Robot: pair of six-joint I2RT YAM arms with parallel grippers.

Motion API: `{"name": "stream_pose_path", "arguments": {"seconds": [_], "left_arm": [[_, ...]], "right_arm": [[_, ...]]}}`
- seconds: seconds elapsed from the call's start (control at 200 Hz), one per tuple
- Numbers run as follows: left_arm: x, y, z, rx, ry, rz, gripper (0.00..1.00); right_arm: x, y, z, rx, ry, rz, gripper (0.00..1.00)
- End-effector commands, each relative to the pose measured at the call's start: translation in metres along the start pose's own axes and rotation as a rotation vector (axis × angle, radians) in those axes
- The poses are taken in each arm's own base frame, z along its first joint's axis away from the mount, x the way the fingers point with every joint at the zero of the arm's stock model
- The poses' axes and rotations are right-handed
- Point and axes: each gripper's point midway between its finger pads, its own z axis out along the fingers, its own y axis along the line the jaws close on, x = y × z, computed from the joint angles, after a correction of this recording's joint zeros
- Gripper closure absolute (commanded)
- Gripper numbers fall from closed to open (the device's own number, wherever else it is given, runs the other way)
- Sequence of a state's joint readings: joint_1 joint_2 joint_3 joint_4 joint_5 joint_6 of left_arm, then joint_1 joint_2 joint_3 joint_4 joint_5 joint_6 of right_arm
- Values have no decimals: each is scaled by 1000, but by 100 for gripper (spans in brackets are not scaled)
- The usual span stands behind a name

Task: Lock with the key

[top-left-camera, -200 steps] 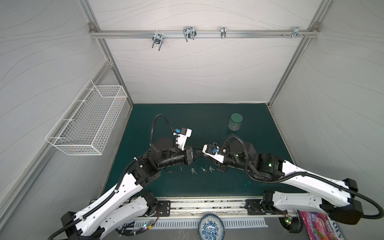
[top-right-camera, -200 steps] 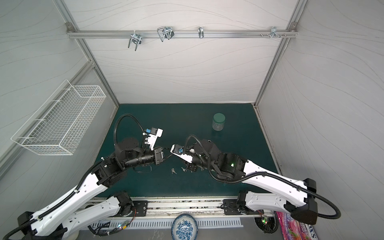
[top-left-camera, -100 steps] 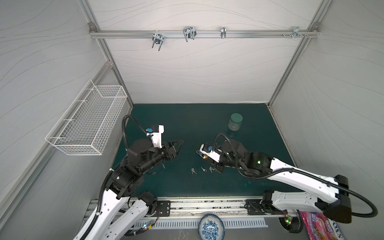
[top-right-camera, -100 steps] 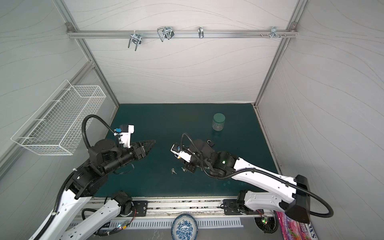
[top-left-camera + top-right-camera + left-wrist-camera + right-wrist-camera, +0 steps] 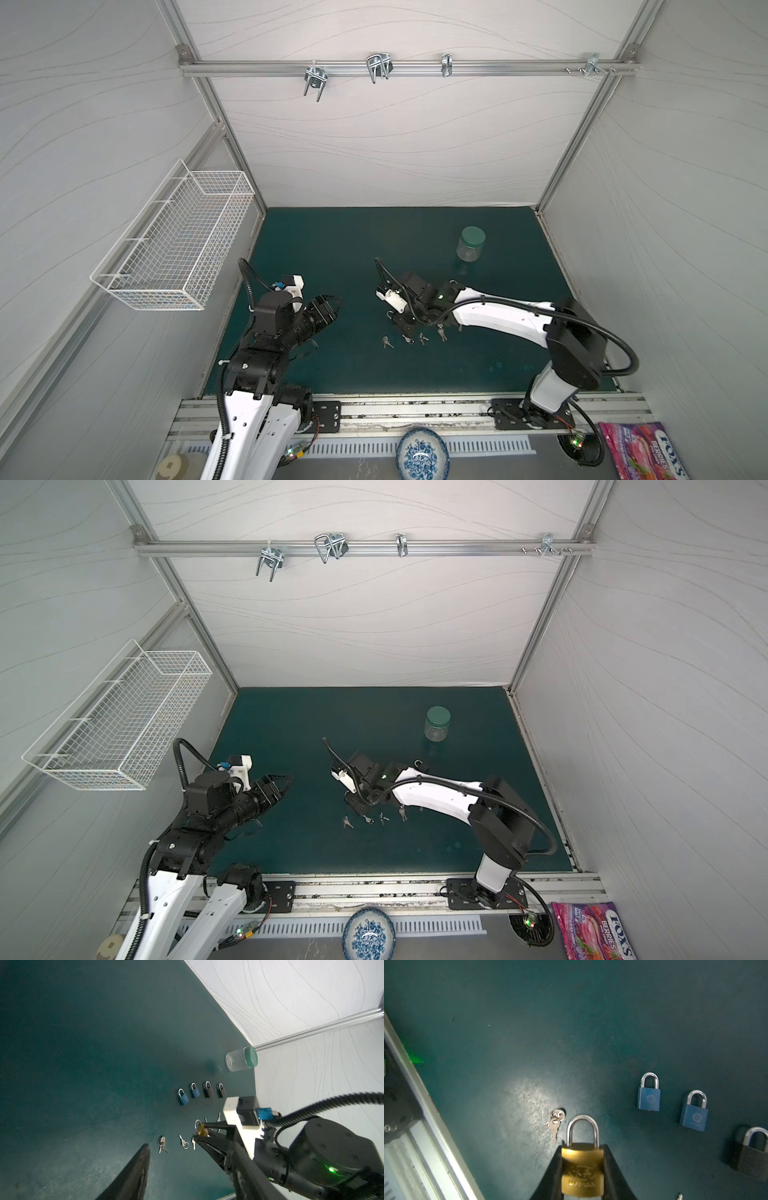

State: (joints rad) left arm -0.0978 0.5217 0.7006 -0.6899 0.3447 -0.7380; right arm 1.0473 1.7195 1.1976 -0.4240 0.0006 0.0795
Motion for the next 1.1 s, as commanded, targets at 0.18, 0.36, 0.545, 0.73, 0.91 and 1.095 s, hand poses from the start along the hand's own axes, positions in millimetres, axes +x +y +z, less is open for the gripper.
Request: {"name": "stream_pose_path", "arguments": {"seconds": [0.18,0.36,0.545,0.73,0.91,1.095], "left_arm": [[-1,25,-12,-92,-61,-63,30],[7,31,-15,-108,-51,-68,28],[16,34,-13,-88,-32,-93,28],[20,35,-11,-78,-21,-99,28],[17,32,-12,-73,-26,-90,28],[13,29,-13,-74,-35,-80,28]], "right_arm": [[-11,-19,44,44,95,131,100],[-16,-34,63,84,127,159,100],[-15,-43,82,109,174,167,97],[-14,-42,92,96,196,166,90],[-11,-39,94,82,210,167,78],[-9,-38,91,73,207,170,69]]}}
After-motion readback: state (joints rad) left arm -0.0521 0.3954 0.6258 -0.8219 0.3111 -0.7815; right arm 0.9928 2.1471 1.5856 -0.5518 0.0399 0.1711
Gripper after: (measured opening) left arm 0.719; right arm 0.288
